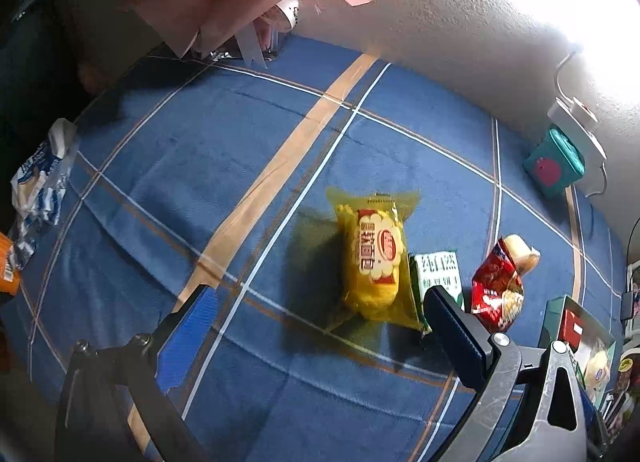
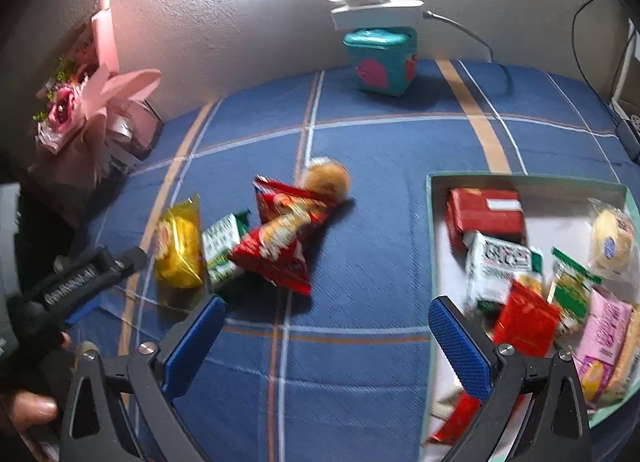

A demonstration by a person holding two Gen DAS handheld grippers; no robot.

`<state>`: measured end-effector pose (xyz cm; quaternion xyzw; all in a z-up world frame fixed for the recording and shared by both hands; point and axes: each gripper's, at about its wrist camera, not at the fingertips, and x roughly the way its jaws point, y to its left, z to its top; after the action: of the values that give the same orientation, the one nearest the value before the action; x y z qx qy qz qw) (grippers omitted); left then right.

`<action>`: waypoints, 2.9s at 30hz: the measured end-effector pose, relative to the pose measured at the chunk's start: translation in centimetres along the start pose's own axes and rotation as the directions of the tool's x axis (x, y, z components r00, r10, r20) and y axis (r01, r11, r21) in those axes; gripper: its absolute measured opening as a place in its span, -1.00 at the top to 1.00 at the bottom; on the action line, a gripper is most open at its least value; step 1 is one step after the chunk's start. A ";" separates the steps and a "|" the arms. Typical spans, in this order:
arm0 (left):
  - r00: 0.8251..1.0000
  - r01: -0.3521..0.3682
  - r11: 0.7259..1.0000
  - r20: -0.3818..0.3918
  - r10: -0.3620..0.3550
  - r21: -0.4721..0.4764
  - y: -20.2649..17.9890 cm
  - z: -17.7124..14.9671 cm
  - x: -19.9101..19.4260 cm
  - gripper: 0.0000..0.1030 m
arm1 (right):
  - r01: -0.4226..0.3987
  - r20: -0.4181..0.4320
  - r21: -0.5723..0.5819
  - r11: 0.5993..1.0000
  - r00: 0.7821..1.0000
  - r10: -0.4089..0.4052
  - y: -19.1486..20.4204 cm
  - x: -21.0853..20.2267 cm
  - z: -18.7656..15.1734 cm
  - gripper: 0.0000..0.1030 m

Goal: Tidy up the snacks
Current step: 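Close left tool on the yellow bread bag while right tool closes on the red peanut packet, then lift the bread bag with left tool while right tool carries the peanut packet over the tray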

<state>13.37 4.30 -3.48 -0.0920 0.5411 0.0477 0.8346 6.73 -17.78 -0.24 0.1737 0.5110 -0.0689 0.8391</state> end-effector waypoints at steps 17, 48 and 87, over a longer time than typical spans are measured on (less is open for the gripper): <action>0.998 0.061 0.998 -0.028 -0.061 0.006 -1.6 1.7 4.3 -0.76 | 0.001 -0.081 0.037 0.999 0.997 0.002 1.6 7.7 4.2 -0.55; 0.992 0.120 0.992 -0.032 -0.119 0.030 -2.0 0.4 2.7 0.20 | 0.006 -0.088 0.033 0.999 0.996 -0.003 1.2 6.2 1.9 0.16; 0.945 0.328 0.891 -0.086 -0.317 0.313 -16.6 -7.6 -6.8 0.20 | 0.117 0.028 0.414 0.903 0.990 -0.141 -16.7 -7.9 -1.0 0.16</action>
<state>6.72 -13.33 1.39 -0.0432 0.5322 -0.1821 0.8257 -2.69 -33.47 2.59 0.3101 0.4712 -0.2349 0.7916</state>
